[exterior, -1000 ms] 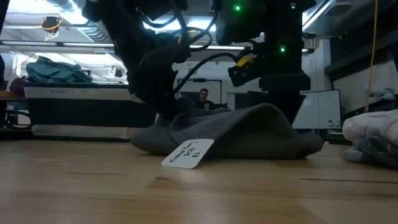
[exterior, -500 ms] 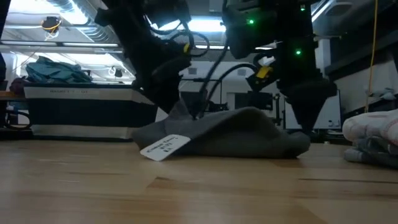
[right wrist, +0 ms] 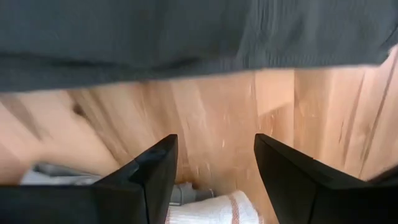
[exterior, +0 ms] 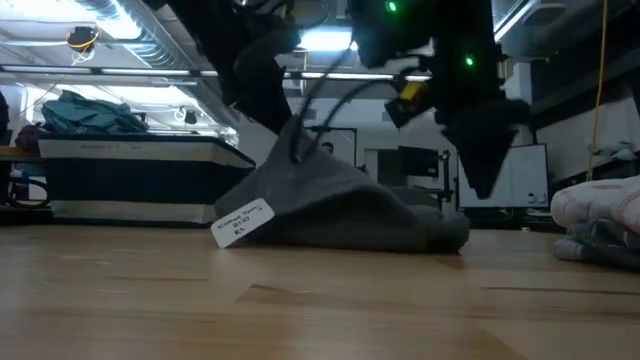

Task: Fold towel
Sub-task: Fold the gray towel

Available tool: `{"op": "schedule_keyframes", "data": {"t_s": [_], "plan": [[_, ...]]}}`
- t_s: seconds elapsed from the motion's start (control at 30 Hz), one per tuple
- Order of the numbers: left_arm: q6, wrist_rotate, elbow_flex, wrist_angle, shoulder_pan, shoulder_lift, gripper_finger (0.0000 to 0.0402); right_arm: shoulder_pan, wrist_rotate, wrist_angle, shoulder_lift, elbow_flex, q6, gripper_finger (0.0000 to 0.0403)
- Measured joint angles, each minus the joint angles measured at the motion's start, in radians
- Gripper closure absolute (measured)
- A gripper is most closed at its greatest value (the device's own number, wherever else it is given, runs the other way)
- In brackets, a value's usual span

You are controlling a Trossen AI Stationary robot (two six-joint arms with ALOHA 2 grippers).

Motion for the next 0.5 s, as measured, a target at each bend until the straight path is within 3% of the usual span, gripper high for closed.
{"op": "schedule_keyframes", "data": {"t_s": [0.2, 0.5], "plan": [[0.005, -0.001, 0.0, -0.013, 0.018, 0.006, 0.0273, 0.014, 0.043, 0.0, 0.0, 0.085, -0.017, 0.0185], [0.025, 0.0, 0.001, -0.05, 0.042, 0.028, 0.0273, 0.029, 0.012, 0.047, -0.001, 0.119, -0.003, 0.0185]]}}
